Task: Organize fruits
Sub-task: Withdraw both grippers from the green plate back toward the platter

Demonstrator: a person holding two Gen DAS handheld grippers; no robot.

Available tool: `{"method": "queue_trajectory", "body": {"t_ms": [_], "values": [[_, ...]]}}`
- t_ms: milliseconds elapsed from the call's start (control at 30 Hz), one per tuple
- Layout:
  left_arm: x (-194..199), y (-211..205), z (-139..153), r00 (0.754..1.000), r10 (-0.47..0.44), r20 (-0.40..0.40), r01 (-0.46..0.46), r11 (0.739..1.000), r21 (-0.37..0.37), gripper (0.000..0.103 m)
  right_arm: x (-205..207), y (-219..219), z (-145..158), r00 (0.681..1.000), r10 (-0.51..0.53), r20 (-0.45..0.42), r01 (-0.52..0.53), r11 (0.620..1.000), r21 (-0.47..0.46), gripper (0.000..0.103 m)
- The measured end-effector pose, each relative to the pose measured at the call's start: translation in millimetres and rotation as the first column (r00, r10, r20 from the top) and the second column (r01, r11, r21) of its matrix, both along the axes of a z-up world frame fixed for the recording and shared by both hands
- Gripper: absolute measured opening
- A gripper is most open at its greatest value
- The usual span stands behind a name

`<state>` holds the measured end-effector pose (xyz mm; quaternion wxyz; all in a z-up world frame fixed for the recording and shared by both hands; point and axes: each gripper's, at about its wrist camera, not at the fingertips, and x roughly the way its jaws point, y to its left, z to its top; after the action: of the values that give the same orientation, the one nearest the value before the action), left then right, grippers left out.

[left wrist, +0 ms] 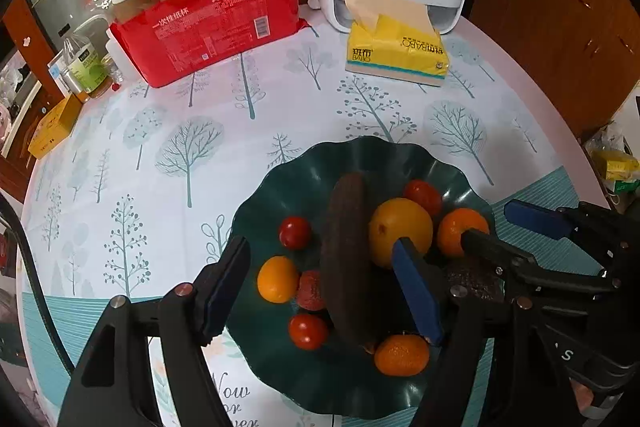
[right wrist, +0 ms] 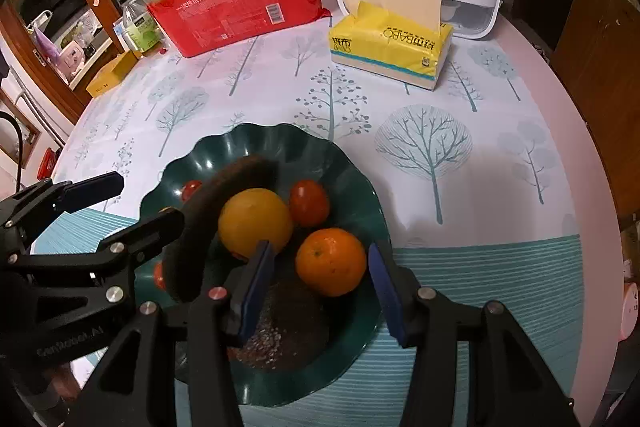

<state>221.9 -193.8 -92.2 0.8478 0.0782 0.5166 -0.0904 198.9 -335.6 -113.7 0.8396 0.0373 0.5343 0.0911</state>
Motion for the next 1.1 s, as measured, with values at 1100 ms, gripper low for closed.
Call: {"method": "queue_trajectory", "body": {"t_ms": [1100], "values": [[-79,109,114,0.982,0.088,0.166,-0.083,0.996,-0.033,0.09,-81,81,97,0.983,0.046,0.177,-0.043,0.999,-0.021,0.05]]}}
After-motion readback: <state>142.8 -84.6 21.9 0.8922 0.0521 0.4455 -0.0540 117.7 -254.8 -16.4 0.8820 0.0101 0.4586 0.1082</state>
